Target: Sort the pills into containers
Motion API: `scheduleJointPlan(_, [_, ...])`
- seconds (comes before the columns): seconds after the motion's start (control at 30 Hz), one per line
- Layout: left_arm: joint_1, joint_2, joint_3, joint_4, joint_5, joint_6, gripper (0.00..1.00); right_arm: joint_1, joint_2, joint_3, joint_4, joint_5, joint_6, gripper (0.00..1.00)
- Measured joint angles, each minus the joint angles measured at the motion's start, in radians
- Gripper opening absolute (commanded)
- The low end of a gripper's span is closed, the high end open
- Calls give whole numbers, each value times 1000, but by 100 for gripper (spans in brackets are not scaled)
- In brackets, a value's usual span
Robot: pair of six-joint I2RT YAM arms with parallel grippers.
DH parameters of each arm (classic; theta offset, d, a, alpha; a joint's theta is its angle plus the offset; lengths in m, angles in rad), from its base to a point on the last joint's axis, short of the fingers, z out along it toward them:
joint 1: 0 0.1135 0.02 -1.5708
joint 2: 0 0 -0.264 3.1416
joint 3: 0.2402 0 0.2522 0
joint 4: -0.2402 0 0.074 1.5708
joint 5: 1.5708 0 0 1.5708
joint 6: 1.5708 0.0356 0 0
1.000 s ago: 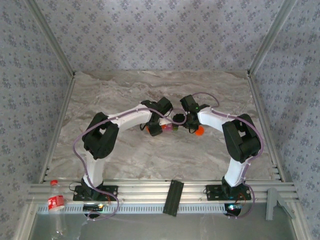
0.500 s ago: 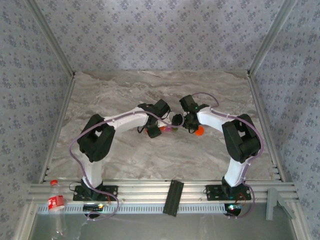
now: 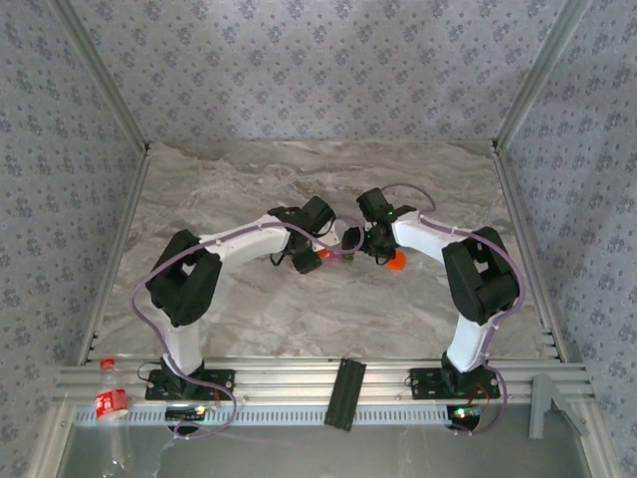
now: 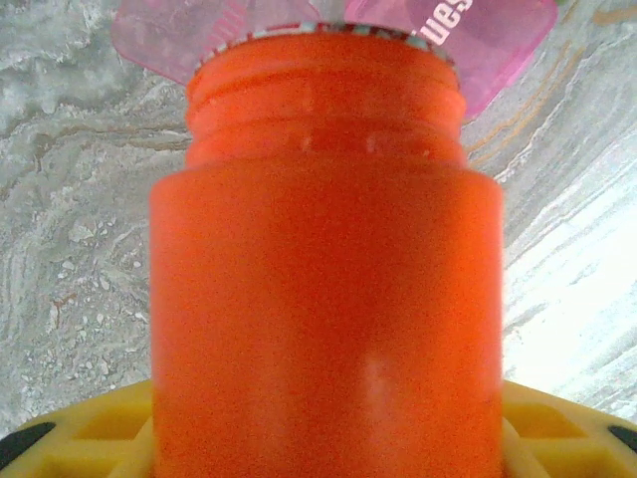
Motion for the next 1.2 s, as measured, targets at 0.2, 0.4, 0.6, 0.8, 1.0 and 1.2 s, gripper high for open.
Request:
scheduleJointPlan(0.2, [4,-27,-29,18,14,-8,0,0,-2,16,-14,0,0,87])
scheduleJointPlan(0.4, [9,-48,-71,54,34,-27,0,0,-10,21,-32,0,0,87])
scheduleJointPlan(0.6, [18,-87,-129,96,56,-50,0,-3,-34,22,-47,0,0,87])
scheduleJointPlan(0.8, [19,-128,-184,172,80,-77,0,-17,-52,26,-62,0,0,87])
scheduleJointPlan(1.0, [33,-201,-275,269,117,-118,0,-34,-74,52,-86,0,0,87])
scheduleJointPlan(1.2, [51,-310,-375,420,160,-169,0,-55,-128,66,-136,0,-2,89])
